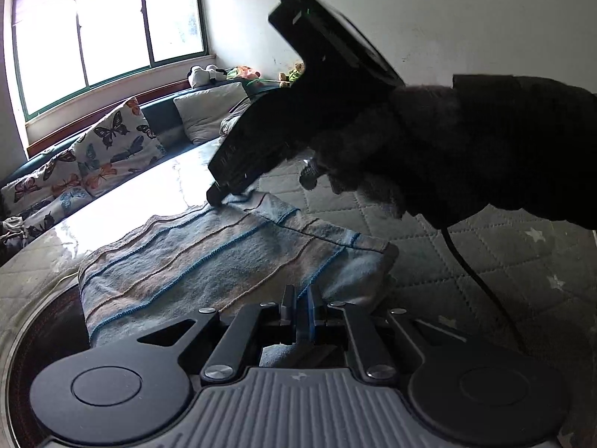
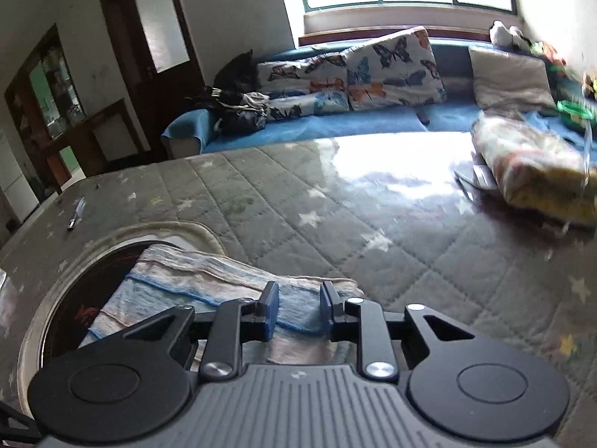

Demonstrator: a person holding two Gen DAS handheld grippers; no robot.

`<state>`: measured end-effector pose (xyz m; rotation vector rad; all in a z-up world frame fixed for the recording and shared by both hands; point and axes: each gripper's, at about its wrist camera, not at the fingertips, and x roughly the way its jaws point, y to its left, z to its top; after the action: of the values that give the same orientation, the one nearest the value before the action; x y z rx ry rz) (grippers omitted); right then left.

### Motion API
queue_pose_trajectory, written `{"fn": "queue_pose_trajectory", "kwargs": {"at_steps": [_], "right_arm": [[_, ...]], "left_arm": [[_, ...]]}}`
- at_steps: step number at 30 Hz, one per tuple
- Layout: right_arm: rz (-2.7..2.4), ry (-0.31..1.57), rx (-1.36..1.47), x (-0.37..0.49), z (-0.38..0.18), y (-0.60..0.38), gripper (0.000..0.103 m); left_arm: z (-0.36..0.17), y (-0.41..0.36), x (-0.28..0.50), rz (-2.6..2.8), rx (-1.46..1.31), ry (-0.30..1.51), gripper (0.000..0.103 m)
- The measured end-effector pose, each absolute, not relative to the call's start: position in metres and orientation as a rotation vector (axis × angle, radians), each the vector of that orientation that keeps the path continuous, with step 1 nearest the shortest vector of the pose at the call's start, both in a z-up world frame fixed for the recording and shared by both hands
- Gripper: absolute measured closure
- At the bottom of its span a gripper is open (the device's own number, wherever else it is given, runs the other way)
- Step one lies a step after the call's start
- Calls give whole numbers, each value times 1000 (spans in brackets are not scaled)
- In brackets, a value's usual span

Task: Fold clothes

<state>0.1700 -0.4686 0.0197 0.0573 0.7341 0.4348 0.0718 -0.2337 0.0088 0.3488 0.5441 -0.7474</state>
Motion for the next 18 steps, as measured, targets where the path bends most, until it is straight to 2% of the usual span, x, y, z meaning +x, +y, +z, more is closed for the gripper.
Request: {"fn": "queue_pose_trajectory", "kwargs": {"at_steps": [9,18], "right_arm": [[589,767,-78,168,24,-418,80],[516,783,-61,199,16,-411,80]], "left_arm": [[7,-233,71,-748,332,545,96],[7,-228,73,-754,313,547,96]]}}
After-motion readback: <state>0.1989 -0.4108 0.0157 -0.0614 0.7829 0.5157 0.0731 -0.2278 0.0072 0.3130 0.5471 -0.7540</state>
